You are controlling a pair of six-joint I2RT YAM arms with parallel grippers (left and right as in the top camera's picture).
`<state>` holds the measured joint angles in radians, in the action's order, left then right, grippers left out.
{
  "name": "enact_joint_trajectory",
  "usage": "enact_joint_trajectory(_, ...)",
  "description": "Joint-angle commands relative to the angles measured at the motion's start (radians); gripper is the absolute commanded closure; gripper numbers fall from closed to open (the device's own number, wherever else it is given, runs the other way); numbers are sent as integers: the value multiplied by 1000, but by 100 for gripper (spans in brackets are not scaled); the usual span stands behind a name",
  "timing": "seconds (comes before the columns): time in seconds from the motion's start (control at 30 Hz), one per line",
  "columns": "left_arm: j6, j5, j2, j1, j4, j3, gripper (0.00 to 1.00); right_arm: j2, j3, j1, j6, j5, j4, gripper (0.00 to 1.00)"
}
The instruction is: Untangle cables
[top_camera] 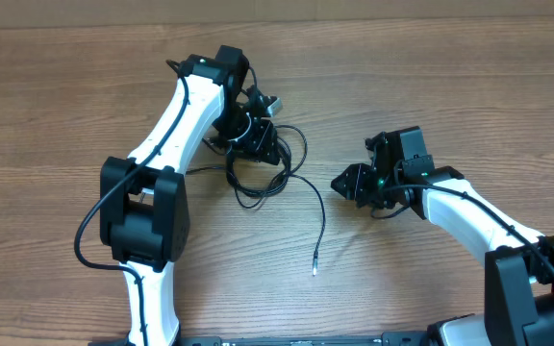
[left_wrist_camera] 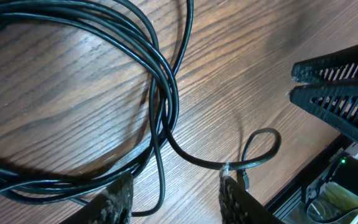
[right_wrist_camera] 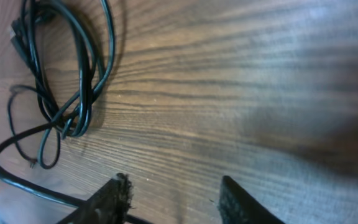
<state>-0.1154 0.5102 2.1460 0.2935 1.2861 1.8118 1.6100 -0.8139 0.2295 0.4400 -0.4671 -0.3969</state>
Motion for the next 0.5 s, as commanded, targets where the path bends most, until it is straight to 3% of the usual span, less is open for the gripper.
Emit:
enact_joint_trajectory(0.0,10,-20,-13,30,2,-27,55,-24,3,-2,99,-15,-21,59)
enact_joint_trajectory(0.3,89,-23,-13,62,-13,-47,54,-24,3,98,158,-27,-13,65)
enact_joint_trajectory(0.47,188,-23,-13,59,-72,-47,46,-24,3,194,224,-20,31,65)
